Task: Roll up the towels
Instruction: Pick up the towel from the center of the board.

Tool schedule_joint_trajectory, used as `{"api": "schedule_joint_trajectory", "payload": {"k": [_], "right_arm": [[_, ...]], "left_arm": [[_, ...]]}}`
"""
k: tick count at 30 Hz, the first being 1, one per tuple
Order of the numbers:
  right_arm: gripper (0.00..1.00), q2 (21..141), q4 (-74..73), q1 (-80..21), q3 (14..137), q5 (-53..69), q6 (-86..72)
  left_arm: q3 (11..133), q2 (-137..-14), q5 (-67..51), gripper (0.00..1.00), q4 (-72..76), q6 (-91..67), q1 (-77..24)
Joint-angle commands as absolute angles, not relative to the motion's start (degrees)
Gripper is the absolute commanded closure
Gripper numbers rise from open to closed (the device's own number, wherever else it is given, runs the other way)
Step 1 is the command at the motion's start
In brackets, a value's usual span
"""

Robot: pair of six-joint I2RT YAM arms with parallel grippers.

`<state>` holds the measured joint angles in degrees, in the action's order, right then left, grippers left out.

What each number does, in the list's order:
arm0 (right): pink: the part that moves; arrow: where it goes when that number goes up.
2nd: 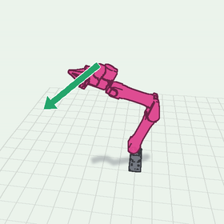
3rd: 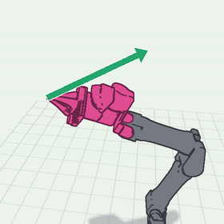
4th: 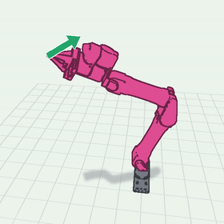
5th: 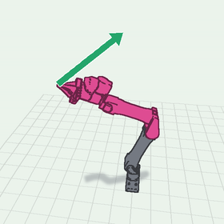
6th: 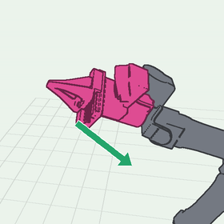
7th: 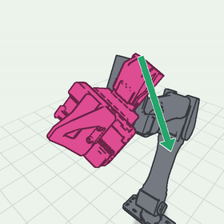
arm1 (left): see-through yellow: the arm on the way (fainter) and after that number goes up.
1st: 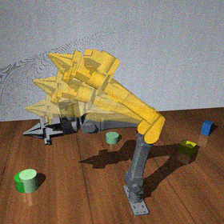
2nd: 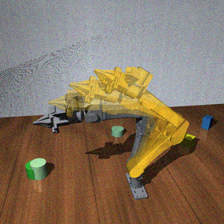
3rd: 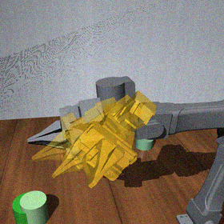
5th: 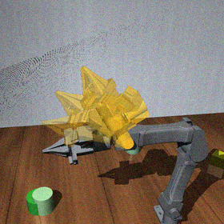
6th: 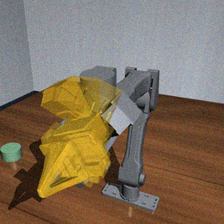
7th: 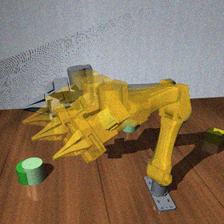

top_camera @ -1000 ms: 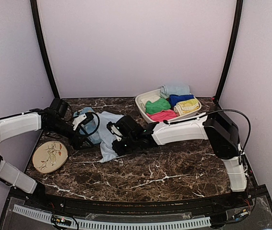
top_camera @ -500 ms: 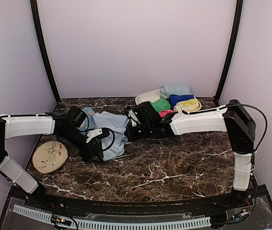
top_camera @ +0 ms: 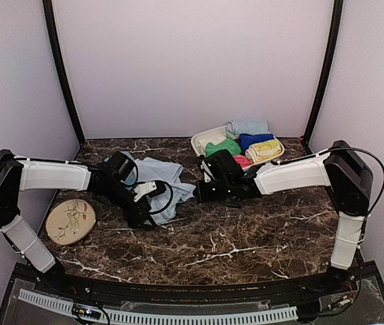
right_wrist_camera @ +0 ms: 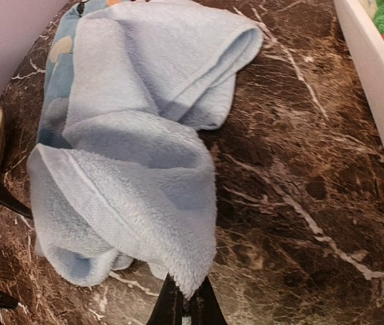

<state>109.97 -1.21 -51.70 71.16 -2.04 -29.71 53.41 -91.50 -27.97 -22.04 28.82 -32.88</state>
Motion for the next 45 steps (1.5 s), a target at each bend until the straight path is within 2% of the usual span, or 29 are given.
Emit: {"api": "schedule_joint_trajectory", "payload": {"k": [1,8,15,16,18,24,29,33,41,45], "right_arm": [[1.0,105.2,2.8,-49.6,68.1,-3.0,-31.9],[1.0,103.9,4.1,-48.7,66.8,-2.4,-32.5],[1.0,102.7,4.1,-48.4,66.7,-2.3,-32.1],[1.0,102.4,4.1,-48.4,66.5,-2.3,-32.1],[1.0,101.8,4.0,-48.1,66.4,-2.3,-31.9],[1.0,100.0,3.9,-47.0,64.7,-2.3,-31.6],[1.0,98.0,3.3,-46.2,64.6,-2.2,-31.1],[1.0,94.4,1.4,-44.9,64.9,-2.7,-29.5],[1.0,83.7,-2.4,-43.0,68.9,-3.1,-25.5],[1.0,80.3,-3.4,-43.0,72.2,-1.7,-24.8]], "left_arm": [[52.6,-91.6,-25.6,0.1,-16.6,25.3,-33.1],[52.9,-93.7,-24.5,0.1,-16.1,24.1,-34.1],[53.6,-96.0,-21.2,0.17,-16.7,24.8,-34.8],[53.8,-95.9,-20.9,0.22,-17.0,25.0,-34.8],[54.1,-95.6,-20.9,0.38,-18.0,25.5,-34.8],[54.5,-93.2,-23.1,0.76,-20.6,26.2,-34.7],[56.9,-92.5,-24.6,1.0,-24.3,27.1,-34.8],[67.5,-91.6,-21.9,1.0,-33.5,28.5,-34.7],[101.6,-90.2,-14.9,1.0,-47.2,31.2,-34.7],[106.9,-86.8,-11.1,1.0,-44.9,33.6,-34.8]]}}
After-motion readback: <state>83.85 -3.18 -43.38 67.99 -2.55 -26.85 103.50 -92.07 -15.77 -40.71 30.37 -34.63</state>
